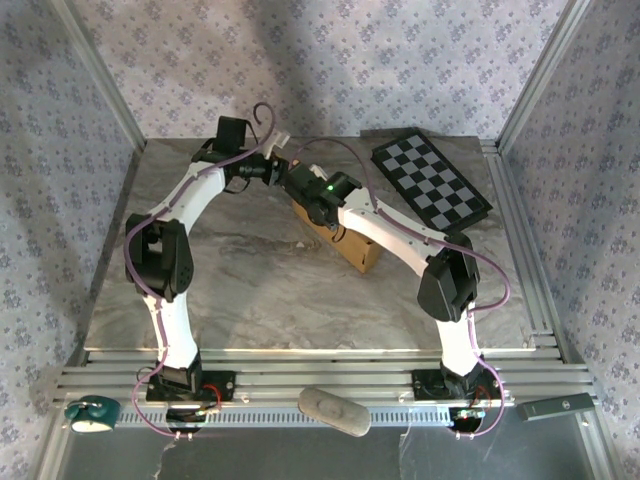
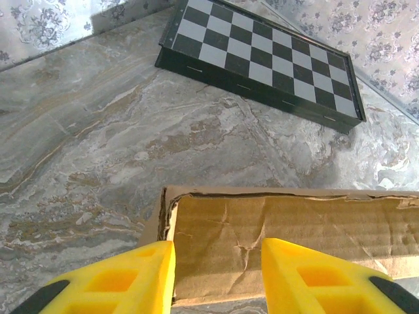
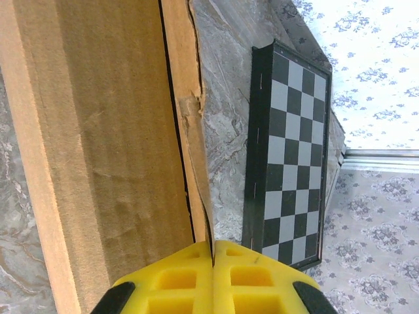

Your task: Fold the paper box

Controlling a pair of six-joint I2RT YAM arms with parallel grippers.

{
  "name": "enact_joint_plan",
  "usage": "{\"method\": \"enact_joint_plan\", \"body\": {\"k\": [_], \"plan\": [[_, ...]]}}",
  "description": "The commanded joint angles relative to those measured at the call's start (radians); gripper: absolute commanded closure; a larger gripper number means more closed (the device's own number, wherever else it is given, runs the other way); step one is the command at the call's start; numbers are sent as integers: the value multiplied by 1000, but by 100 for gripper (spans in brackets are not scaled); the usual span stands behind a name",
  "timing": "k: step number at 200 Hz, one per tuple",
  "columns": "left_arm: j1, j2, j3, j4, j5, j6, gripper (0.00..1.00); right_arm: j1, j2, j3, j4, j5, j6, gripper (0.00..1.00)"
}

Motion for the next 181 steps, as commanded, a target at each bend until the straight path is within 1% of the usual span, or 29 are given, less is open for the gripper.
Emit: {"method": "enact_joint_plan", "body": {"k": [1, 29, 77, 96, 106, 111, 117, 124, 132, 147, 157, 167, 181], "plan": [[0, 29, 48, -7, 7, 29, 63, -7, 16, -18, -9, -82, 11, 100], [-8, 48, 65, -14, 3, 21, 66, -10, 18, -15, -9, -86, 11, 100], [-15, 71, 95, -23, -23, 29, 68, -15, 21, -12, -8, -92, 9, 100], [-17, 51, 77, -11, -22, 44, 67, -17, 21, -10, -9, -92, 9, 100], [-14, 19, 35, 11, -21, 65, 63, -19, 20, -12, -10, -92, 9, 100], [-10, 0, 8, 26, -23, 72, 59, -20, 19, -12, -11, -94, 9, 100], [-2, -23, -27, 52, -28, 78, 53, -20, 17, -13, -10, -96, 9, 100], [14, -46, -65, 81, -25, 79, 49, -21, 15, -15, -9, -97, 8, 100], [34, -65, -104, 116, 8, 88, 45, -23, 12, -16, -5, -101, 5, 100], [63, -91, -151, 150, 119, 153, 35, -27, 5, -21, -3, -112, 2, 100], [66, -94, -146, 126, 122, 194, 31, -29, 0, -28, 3, -121, -2, 100], [70, -86, -126, 99, 122, 218, 31, -32, -7, -35, 7, -128, -5, 100], [75, -71, -112, 109, 138, 219, 32, -35, -13, -39, 9, -140, -7, 100]]}}
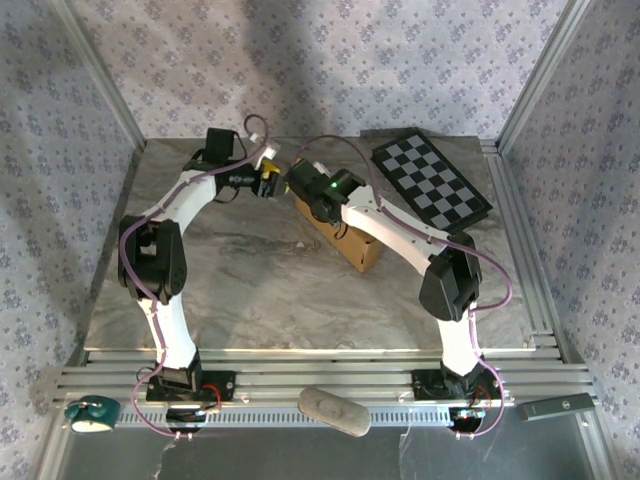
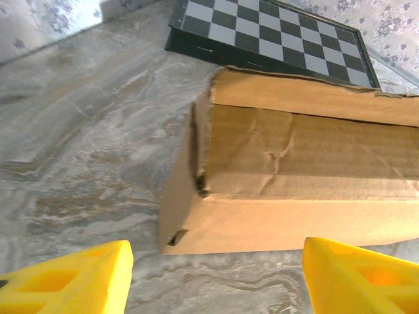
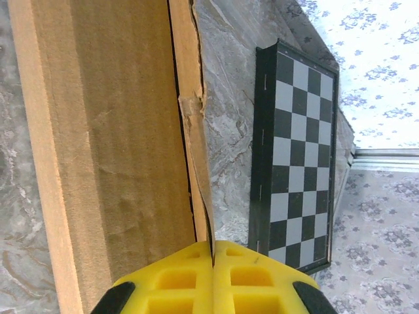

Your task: Fold the paper box

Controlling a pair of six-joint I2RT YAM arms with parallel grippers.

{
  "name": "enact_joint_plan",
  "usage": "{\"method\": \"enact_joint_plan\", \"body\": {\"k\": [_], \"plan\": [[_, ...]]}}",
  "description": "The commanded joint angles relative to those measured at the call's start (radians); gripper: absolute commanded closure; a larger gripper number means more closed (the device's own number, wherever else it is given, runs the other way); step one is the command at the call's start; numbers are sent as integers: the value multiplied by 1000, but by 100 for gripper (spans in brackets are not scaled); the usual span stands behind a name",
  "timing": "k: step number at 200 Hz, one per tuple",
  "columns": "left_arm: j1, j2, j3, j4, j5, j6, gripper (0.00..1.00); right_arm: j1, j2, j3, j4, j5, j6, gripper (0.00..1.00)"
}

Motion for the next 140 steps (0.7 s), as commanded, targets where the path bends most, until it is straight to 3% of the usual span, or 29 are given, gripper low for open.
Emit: {"method": "enact_joint_plan", "body": {"k": [1, 140], "plan": [[5, -27, 38, 33, 84, 85, 32, -12, -4, -37, -5, -100, -7, 100], [-57, 158, 255, 28, 63, 147, 35, -25, -10, -28, -21, -128, -2, 100]]}}
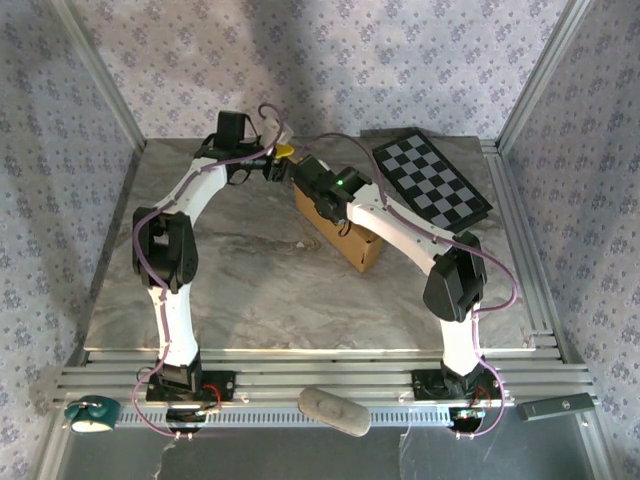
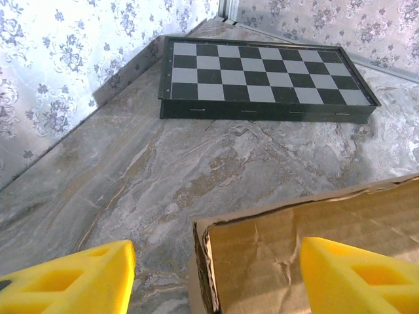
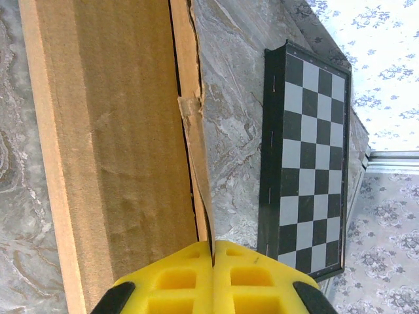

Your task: Fold the paper box

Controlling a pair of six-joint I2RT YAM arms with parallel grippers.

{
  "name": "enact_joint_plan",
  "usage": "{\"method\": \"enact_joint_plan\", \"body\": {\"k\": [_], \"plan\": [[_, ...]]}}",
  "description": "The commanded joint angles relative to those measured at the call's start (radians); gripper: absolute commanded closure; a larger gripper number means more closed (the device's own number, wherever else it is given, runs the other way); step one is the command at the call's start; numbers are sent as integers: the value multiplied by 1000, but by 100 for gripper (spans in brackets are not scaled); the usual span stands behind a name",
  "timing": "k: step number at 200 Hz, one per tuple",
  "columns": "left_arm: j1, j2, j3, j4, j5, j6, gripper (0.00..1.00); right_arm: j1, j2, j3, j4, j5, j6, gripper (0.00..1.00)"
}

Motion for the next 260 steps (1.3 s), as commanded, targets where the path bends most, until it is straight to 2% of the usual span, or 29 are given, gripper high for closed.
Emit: {"method": "enact_joint_plan", "body": {"k": [1, 51, 107, 171, 231, 260], "plan": [[-7, 22, 26, 6, 26, 34, 35, -6, 12, -10, -43, -79, 8, 100], [-8, 68, 84, -24, 25, -24, 50, 0, 11, -14, -45, -80, 12, 100], [-11, 41, 53, 17, 7, -61, 51, 5, 13, -14, -47, -76, 14, 100], [-12, 52, 82, -14, 13, -82, 66, 9, 15, -15, -47, -77, 17, 100], [-10, 36, 66, -20, 7, -85, 70, 6, 16, -15, -49, -78, 19, 100], [-10, 37, 68, -26, 20, -87, 77, 5, 18, -15, -48, -78, 20, 100]]}}
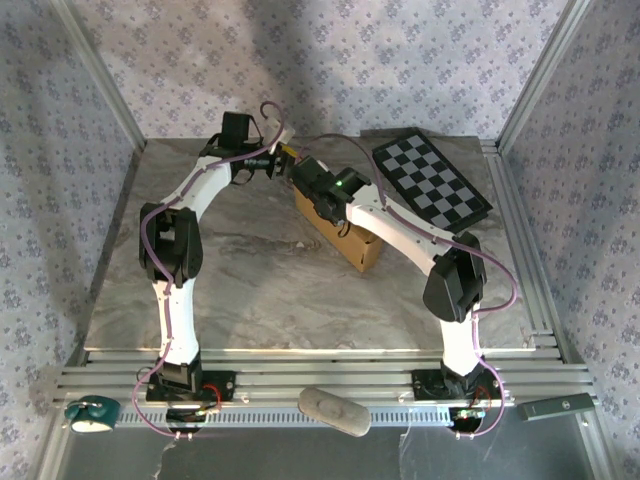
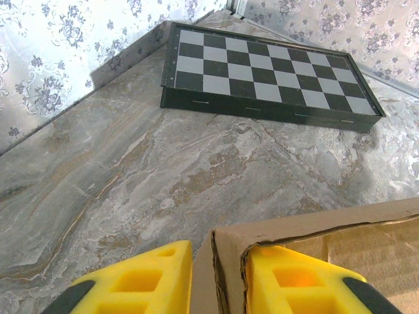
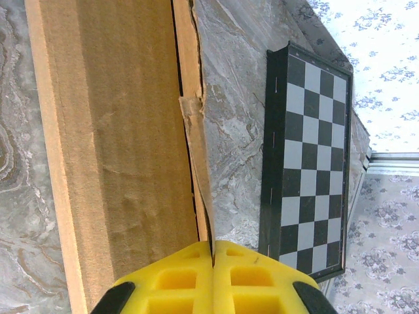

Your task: Fold the paper box

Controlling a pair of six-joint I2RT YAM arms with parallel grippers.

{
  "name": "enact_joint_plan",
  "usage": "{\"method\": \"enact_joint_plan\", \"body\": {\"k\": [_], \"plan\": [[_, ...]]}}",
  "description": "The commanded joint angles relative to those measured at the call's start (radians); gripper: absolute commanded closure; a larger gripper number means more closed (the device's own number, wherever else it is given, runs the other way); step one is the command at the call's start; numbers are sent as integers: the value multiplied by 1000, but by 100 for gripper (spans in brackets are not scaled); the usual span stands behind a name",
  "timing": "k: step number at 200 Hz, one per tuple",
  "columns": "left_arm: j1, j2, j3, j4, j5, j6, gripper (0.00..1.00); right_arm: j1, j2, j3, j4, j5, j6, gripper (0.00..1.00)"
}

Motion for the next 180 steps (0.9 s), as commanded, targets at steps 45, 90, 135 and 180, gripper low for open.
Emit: {"method": "enact_joint_plan", "body": {"k": [45, 90, 135, 180], "plan": [[-6, -48, -30, -23, 12, 18, 80, -4, 25, -6, -52, -78, 24, 100], [-21, -100, -135, 44, -47, -3, 84, -4, 33, 5, -50, -69, 26, 100], [-25, -147, -214, 146, -77, -77, 81, -4, 34, 5, -50, -73, 25, 100], [9, -112, -121, 92, 9, -95, 70, -4, 30, 0, -49, -76, 24, 100]]}}
